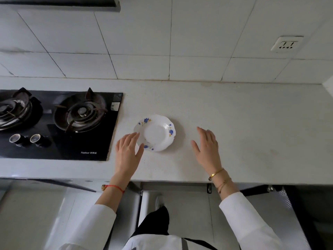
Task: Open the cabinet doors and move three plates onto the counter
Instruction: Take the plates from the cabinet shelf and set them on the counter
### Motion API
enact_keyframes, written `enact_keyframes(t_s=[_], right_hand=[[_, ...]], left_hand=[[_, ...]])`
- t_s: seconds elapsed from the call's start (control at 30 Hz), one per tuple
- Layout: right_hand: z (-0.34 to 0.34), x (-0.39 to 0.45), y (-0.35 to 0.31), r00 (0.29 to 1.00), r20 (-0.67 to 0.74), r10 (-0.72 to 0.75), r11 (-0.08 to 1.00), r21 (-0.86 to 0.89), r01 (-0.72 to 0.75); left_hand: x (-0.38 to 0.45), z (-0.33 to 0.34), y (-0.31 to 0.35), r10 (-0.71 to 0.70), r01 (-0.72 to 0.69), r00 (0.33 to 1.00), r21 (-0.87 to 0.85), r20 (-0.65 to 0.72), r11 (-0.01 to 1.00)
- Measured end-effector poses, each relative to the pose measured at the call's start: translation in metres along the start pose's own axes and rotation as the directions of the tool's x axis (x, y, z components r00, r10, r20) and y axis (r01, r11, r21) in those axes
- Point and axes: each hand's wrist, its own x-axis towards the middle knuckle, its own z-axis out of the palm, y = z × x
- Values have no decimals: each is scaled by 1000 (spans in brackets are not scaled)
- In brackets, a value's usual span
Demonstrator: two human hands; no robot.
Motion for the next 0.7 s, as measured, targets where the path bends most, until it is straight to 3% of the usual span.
enact_keyframes(t_s=[0.33, 0.7], right_hand=[[-57, -114, 50, 996, -44, -84, 996, 31, 85], [-73, -212, 75, 989, -55, -141, 985, 93, 145]], left_hand=[[-115, -16, 76, 25, -27, 994, -13, -109, 1000], [-219, -42, 117, 8, -13, 994, -39, -110, 999]])
